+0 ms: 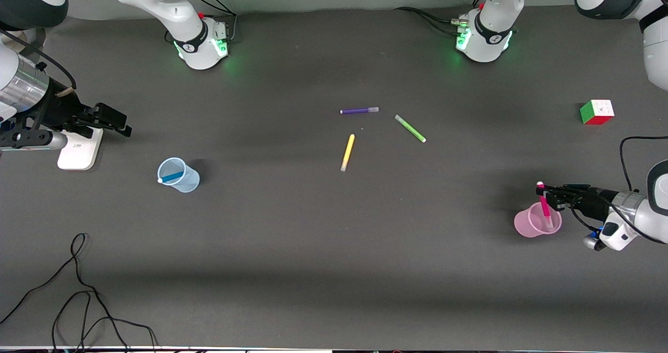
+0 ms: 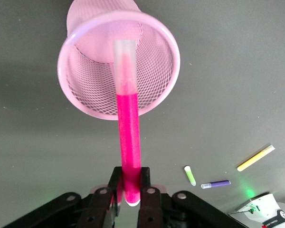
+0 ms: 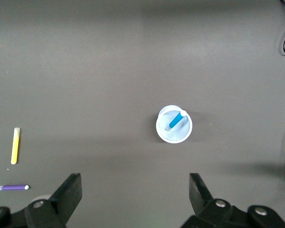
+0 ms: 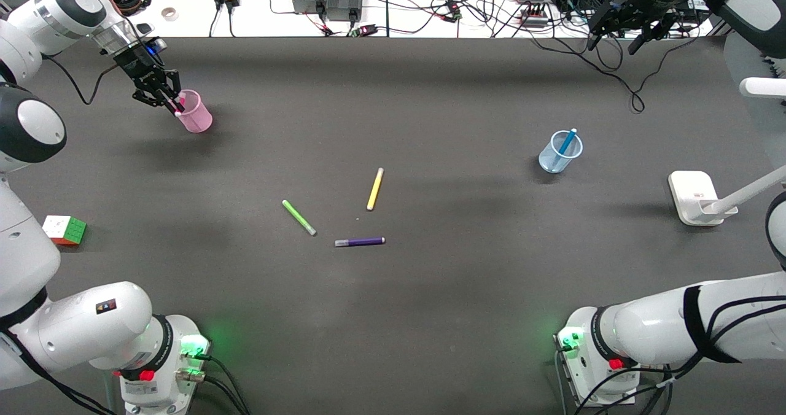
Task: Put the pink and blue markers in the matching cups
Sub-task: 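Lower the pink marker into the pink cup while the right gripper withdraws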
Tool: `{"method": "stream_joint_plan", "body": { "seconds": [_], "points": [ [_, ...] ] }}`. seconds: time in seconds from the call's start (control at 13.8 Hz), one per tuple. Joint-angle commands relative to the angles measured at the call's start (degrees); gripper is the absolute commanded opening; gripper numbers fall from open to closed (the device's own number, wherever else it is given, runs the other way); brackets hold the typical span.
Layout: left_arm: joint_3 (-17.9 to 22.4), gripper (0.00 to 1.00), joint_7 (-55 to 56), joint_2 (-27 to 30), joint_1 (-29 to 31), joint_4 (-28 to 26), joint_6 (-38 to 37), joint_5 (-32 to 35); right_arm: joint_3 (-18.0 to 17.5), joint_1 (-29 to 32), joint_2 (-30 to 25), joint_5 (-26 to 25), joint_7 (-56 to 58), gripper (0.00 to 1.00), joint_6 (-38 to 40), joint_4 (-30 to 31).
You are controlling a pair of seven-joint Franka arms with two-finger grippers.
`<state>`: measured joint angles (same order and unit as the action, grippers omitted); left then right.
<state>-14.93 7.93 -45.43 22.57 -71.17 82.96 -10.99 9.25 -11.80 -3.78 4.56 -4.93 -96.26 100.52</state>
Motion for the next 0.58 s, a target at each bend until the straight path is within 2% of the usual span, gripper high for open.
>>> {"method": "stream_joint_plan", "body": {
  "seconds": [0.0,0.15,0.22,0.29,0.36,0.44,0.51],
  "points": [
    [-0.3,0.28,-2.3,-1.2,0.8,1.8,-0.5,-0.6,0.1,0.1,-0.1,0.7,1.5,1.00,-0.9,0.3],
    [-0.3,0.30,-2.4,-1.2,1.1,1.7,-0.6,-0.7,0.1,0.1,-0.1,0.7,1.5,1.00,-0.9,0.3],
    [-0.3,0.34,-2.4,-1.5,1.2,1.7,-0.6,-0.7,0.1,0.1,-0.1,0.7,1.5,1.00,-0.9,0.2],
    [-0.3,0.43,-2.4,-1.5,1.2,1.7,-0.6,-0.7,0.1,0.1,0.3,0.7,1.4,1.00,-0.9,0.0],
    [-0.3,0.66,-2.4,-1.5,1.2,1.7,-0.6,-0.7,0.1,0.1,0.4,0.7,1.4,1.00,-0.9,-0.1],
    [-0.4,0.99,-2.4,-1.5,1.2,1.7,-0.6,-0.7,0.1,0.1,0.4,0.7,1.4,1.00,-0.9,-0.1],
    [-0.4,1.00,-2.2,-1.1,1.1,1.8,-0.6,-0.7,0.1,0.1,0.4,0.7,1.4,1.00,-0.9,-0.1]
  ]
}}
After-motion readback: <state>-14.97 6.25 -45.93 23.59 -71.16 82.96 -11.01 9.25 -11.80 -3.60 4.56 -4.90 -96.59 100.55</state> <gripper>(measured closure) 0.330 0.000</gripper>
